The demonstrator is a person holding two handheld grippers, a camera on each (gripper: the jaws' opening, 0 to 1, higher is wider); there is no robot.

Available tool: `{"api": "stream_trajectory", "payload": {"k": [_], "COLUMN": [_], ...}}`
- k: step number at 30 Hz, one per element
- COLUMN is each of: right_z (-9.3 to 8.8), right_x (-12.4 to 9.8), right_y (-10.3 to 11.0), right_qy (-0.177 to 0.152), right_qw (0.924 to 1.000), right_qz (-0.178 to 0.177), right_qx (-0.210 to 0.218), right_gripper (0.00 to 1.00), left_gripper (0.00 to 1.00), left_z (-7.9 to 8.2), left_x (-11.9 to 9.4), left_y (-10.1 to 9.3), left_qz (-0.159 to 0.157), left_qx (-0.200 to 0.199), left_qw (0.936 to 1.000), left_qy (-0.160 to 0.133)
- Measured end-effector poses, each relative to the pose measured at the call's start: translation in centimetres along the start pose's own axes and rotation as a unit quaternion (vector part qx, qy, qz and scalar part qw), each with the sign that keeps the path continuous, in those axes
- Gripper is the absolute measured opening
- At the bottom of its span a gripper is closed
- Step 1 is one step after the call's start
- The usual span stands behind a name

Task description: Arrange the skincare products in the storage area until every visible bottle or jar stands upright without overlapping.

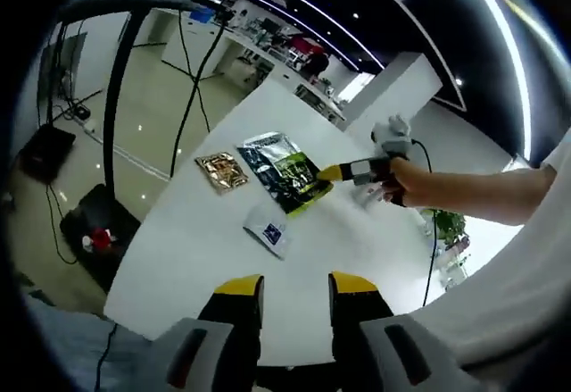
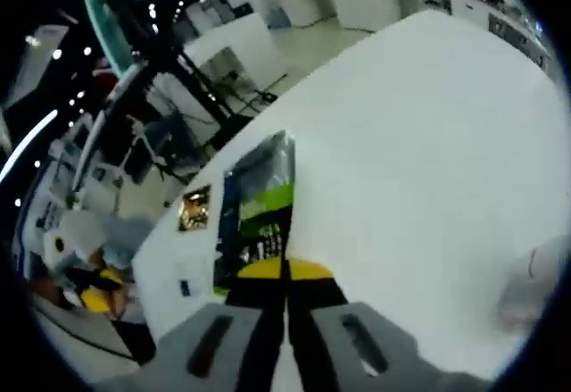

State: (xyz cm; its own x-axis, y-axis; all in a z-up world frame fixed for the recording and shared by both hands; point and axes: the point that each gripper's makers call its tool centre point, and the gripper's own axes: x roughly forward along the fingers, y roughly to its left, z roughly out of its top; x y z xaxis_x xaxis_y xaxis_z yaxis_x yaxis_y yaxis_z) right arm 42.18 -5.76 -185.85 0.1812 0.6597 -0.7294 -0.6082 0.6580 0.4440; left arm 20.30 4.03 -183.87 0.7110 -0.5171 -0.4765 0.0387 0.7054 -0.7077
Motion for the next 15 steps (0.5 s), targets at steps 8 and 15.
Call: {"api": "stream_trajectory", "payload": {"k": [8,15], "right_z": [1.5,1.5], "right_x": [-5.7,-10.8], "right_y": [3.3,4.4], "right_qy": [-0.092,-0.139], "right_qw": [0.9920,0.9845], "right_qz": [0.046,0.055], "right_qx": [0.074,0.092], "right_gripper": [0.00,0.00], "left_gripper": [0.39,0.46], "left_z": [1.7,1.6], "left_x": [3.7,6.3], "left_y": [-3.6,-7.2], "left_qz": [-0.079,-0.157], "left_qx": [-0.070,-0.139], "left_qw": [0.9943,0.9778], "left_qy": [-0.012,-0.006]}}
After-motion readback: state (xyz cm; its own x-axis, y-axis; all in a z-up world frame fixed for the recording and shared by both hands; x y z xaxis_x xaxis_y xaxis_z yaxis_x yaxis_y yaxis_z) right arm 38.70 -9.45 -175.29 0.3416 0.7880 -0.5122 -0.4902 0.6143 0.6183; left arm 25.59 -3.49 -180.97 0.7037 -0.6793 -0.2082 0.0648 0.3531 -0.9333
